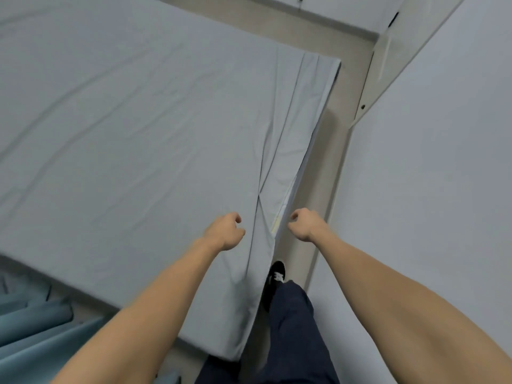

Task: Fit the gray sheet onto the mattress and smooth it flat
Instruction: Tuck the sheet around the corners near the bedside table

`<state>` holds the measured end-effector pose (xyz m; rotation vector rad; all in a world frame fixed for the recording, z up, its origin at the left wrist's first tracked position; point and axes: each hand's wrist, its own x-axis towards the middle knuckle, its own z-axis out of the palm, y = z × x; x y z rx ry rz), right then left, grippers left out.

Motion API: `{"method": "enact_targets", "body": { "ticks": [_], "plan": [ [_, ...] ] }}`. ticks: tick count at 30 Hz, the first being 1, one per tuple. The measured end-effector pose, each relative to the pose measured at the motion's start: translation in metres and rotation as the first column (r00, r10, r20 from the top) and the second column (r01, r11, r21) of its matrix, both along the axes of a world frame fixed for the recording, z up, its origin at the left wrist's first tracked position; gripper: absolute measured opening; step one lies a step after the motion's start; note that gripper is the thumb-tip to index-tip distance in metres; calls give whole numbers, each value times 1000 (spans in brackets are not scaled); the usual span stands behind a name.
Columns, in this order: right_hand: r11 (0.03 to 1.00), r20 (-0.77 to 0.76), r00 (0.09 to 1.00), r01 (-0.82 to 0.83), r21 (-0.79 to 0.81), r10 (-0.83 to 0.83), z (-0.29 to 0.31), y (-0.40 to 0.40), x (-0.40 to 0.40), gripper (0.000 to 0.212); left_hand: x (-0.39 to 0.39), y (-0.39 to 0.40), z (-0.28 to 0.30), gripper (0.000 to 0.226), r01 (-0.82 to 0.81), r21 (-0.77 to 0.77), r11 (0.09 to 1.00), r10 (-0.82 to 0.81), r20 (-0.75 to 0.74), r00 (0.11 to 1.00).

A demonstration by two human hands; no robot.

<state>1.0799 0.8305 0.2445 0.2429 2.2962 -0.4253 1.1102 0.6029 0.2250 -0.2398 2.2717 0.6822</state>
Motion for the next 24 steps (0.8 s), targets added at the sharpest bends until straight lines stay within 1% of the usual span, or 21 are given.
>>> {"method": "enact_targets", "body": {
  "ticks": [2, 5, 7, 10, 13, 16, 17, 19, 21, 24],
  "plan": [
    [1000, 44, 999, 9, -6, -9, -33, 6, -29, 33, -20, 15, -33, 43, 38, -21, 999, -37, 63, 997],
    [1000, 25, 999, 30, -3, -30, -88, 13, -83, 24, -66, 43, -83, 41, 79, -47, 996, -76, 62, 995],
    [1000, 22, 999, 26, 4, -27, -123, 14, -122, 32, -99, 65, -118, 37, 88, -54, 995, -84, 75, 994],
    [998, 24, 999, 41, 49, -42, -182, 22, -173, 37, -146, 102, -177, 36, 183, -62, 981, -173, 136, 976],
    [987, 5, 993, 118, 105, -119, -245, 31, -210, 37, -179, 131, -238, 41, 286, -154, 946, -265, 144, 953],
    [980, -12, 991, 137, 144, -136, -290, 36, -216, 47, -179, 144, -280, 47, 386, -306, 870, -376, 92, 922],
    [978, -16, 991, 133, 161, -132, -301, 38, -214, 48, -175, 145, -293, 45, 407, -340, 847, -415, 53, 908],
    [977, -64, 994, 104, 186, -94, -316, 40, -205, 45, -164, 145, -309, 34, 433, -376, 819, -479, -35, 877],
    [980, -119, 992, 52, 190, -29, -321, 43, -199, 38, -159, 147, -316, 26, 465, -356, 811, -514, -51, 857],
    [988, -158, 987, -6, 152, 31, -322, 51, -194, 29, -160, 153, -313, 23, 489, -300, 819, -524, -41, 851]
  ]
}}
